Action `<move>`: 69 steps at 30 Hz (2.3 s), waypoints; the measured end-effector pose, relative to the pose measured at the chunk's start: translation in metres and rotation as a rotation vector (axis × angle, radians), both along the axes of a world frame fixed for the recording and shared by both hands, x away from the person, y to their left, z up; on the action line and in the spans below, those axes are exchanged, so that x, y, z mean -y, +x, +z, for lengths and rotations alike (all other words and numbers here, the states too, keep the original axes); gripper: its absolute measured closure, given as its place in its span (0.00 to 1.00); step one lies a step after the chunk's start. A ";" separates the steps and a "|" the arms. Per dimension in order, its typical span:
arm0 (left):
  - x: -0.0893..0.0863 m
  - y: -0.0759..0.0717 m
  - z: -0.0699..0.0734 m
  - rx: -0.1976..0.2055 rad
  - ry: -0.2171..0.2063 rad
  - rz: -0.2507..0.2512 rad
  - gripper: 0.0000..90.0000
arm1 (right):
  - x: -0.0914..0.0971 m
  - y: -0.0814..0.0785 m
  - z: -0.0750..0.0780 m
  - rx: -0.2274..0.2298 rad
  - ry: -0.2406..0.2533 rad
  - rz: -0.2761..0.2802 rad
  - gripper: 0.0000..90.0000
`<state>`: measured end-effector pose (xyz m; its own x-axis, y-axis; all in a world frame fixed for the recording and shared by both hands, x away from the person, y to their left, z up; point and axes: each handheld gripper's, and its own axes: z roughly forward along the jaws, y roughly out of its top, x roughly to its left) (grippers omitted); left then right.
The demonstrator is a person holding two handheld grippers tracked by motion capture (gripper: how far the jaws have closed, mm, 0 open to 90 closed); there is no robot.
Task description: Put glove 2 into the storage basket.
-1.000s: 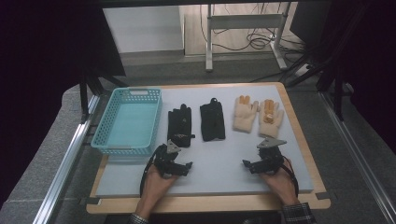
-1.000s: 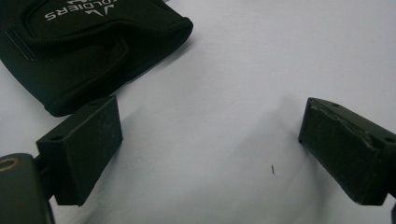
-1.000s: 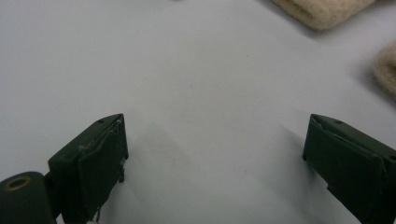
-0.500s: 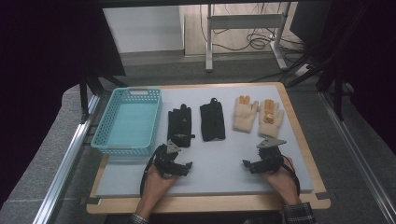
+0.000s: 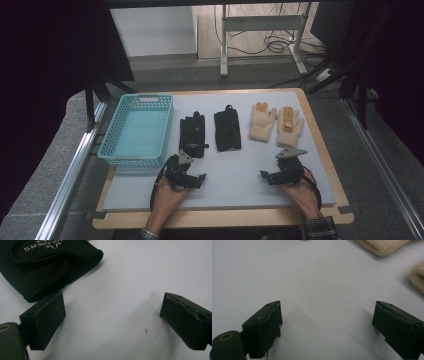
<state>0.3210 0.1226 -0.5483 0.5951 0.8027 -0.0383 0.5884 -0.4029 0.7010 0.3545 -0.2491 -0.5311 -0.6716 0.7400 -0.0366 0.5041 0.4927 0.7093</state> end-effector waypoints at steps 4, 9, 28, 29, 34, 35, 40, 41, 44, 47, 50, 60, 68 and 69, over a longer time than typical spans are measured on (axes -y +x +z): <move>0.000 0.000 0.000 0.001 0.000 0.000 0.07 | 0.002 0.000 0.002 -0.007 0.022 -0.004 0.16; 0.000 0.000 0.000 0.001 0.001 0.000 0.07 | 0.000 -0.002 0.006 -0.004 0.037 0.006 0.21; 0.000 0.000 0.000 0.001 0.000 0.001 0.07 | -0.032 0.037 0.039 0.003 0.090 0.079 0.59; 0.000 0.000 0.000 0.000 -0.001 0.001 0.07 | -0.035 0.040 0.040 -0.001 0.093 0.085 0.60; 0.000 0.000 0.000 0.000 -0.001 0.001 0.07 | -0.048 0.054 0.036 -0.007 0.088 0.102 0.64; 0.000 0.000 0.000 0.000 -0.001 0.001 0.07 | -0.051 0.057 0.036 -0.009 0.086 0.101 0.66; 0.000 0.000 0.000 0.002 0.002 0.000 0.07 | -0.063 0.070 0.037 -0.001 0.086 0.106 0.72; 0.000 0.000 0.000 0.002 0.001 0.000 0.07 | -0.066 0.073 0.038 0.001 0.087 0.110 0.72; 0.000 0.000 0.000 0.002 0.001 0.000 0.07 | -0.072 0.082 0.040 0.007 0.087 0.110 0.74; 0.000 0.000 0.000 0.002 0.001 0.000 0.07 | -0.077 0.091 0.041 0.009 0.084 0.105 0.77; 0.000 0.000 0.000 0.002 0.001 0.000 0.07 | -0.082 0.099 0.041 0.012 0.081 0.099 0.80; 0.000 0.000 0.000 0.002 0.003 -0.002 0.07 | -0.107 0.125 0.034 0.005 0.062 0.092 0.71; 0.000 0.000 0.000 0.003 0.002 -0.001 0.07 | -0.122 0.146 0.027 0.021 0.054 0.035 0.56; 0.000 0.000 0.000 0.003 0.002 -0.002 0.07 | -0.123 0.148 0.026 0.019 0.053 0.031 0.55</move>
<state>0.3208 0.1227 -0.5483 0.5967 0.8017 -0.0349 0.5856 -0.4053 0.7020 0.5022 -0.1260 -0.5052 -0.6937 0.7202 -0.0112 0.4752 0.4694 0.7442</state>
